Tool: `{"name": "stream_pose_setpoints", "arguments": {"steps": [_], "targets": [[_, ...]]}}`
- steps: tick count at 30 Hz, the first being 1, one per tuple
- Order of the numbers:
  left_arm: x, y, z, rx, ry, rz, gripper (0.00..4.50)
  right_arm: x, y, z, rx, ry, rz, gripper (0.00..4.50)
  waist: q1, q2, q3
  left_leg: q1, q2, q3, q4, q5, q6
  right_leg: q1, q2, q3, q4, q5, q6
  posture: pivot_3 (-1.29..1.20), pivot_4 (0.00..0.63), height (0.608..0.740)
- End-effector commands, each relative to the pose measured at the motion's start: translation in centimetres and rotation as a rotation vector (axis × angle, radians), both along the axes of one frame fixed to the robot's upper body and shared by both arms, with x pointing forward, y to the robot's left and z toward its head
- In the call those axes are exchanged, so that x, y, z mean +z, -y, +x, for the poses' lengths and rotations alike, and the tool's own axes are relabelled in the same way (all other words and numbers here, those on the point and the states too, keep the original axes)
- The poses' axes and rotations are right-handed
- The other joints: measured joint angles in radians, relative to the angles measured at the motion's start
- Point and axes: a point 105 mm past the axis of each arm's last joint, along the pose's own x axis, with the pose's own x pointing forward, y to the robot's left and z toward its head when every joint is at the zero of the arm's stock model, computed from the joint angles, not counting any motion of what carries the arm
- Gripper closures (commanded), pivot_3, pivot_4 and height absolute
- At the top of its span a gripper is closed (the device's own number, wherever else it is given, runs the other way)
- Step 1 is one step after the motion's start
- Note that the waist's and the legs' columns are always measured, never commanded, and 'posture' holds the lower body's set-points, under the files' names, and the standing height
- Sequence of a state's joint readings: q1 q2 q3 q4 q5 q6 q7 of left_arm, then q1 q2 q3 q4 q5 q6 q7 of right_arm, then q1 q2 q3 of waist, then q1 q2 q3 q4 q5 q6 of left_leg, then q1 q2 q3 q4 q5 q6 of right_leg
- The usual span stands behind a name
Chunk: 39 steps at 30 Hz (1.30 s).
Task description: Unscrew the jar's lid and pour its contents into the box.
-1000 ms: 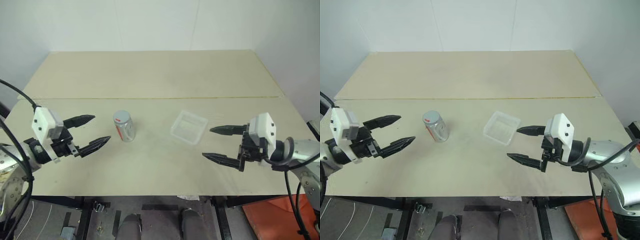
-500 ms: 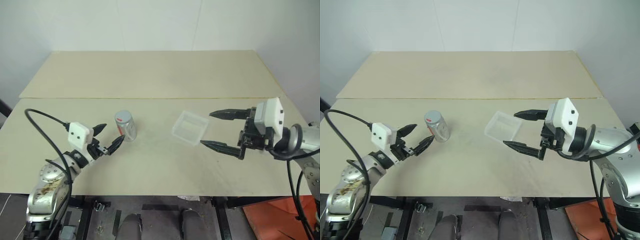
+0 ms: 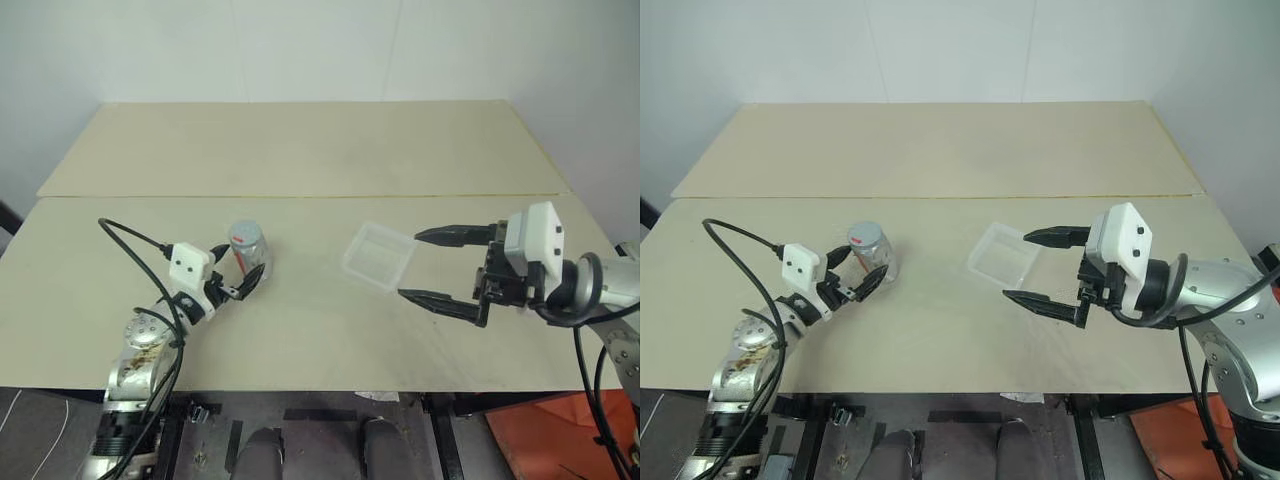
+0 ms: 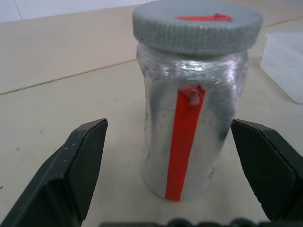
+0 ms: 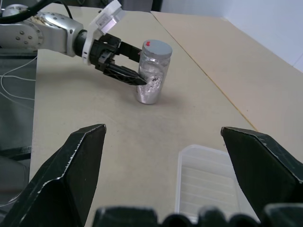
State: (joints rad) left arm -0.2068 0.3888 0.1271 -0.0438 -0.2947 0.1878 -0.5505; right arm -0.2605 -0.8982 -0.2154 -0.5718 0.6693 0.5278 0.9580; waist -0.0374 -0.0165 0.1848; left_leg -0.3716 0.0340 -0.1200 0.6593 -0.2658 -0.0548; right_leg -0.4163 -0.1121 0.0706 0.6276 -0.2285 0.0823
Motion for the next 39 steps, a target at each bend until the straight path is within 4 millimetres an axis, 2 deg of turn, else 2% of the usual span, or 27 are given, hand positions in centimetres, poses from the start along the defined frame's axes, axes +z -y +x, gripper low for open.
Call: {"name": "stream_pose_setpoints", "arguments": {"steps": [1,11,14,20,26,32,36,39], "targets": [[1.2,0.5,1.1,0.022,0.076,-0.008,0.02,1.0,-0.1,-0.4,0.005,0.057,-0.019,0.0,0.001,0.0,0.0,0.0,0.0,0.0,0.0,0.0,0.0,0.0,0.0,0.0,0.0,0.0,0.0,0.0,0.15,0.74],[1.1,1.2,2.0,0.014,0.089,-0.019,0.02,1.3,-0.2,-0.7,0.008,0.064,-0.019,0.0,-0.002,0.0,0.0,0.0,0.0,0.0,0.0,0.0,0.0,0.0,0.0,0.0,0.0,0.0,0.0,0.0,0.15,0.74],[1.1,1.2,2.0,0.01,0.089,-0.015,0.65,1.3,-0.2,-0.8,0.004,0.065,-0.02,0.0,-0.001,0.0,0.0,0.0,0.0,0.0,0.0,0.0,0.0,0.0,0.0,0.0,0.0,0.0,0.0,0.0,0.15,0.74],[1.3,1.4,1.8,0.005,0.099,-0.008,2.56,1.2,-0.4,-1.1,0.008,0.065,-0.016,0.0,-0.001,0.0,0.0,0.0,0.0,0.0,0.0,0.0,0.0,0.0,0.0,0.0,0.0,0.0,0.0,0.0,0.15,0.74],[2.8,2.3,1.2,-0.07,0.122,0.03,2.56,1.3,-1.0,-1.1,0.026,0.073,-0.002,0.0,-0.001,0.0,0.0,0.0,0.0,0.0,0.0,0.0,0.0,0.0,0.0,0.0,0.0,0.0,0.0,0.0,0.15,0.74],[5.9,5.3,-0.1,-0.391,0.078,0.038,2.56,2.1,-2.7,0.0,0.061,0.084,0.033,0.0,-0.005,0.0,0.0,0.0,0.0,0.0,0.0,0.0,0.0,0.0,0.0,0.0,0.001,0.0,0.0,0.0,0.15,0.74],[7.7,7.2,-1.5,-0.651,0.045,0.04,2.56,3.5,-4.9,2.0,0.022,0.082,0.096,0.0,-0.011,0.0,0.0,0.0,0.0,0.0,0.0,0.0,0.0,0.0,0.0,0.0,0.0,0.0,0.0,0.0,0.15,0.74],[8.6,8.0,-1.9,-0.766,0.045,0.058,2.56,4.3,-6.6,2.8,0.003,0.051,0.14,0.0,-0.013,0.0,0.0,-0.001,0.0,0.0,0.0,0.001,-0.001,-0.003,0.0,0.0,0.001,0.0,0.0,0.0,0.15,0.74]]}}
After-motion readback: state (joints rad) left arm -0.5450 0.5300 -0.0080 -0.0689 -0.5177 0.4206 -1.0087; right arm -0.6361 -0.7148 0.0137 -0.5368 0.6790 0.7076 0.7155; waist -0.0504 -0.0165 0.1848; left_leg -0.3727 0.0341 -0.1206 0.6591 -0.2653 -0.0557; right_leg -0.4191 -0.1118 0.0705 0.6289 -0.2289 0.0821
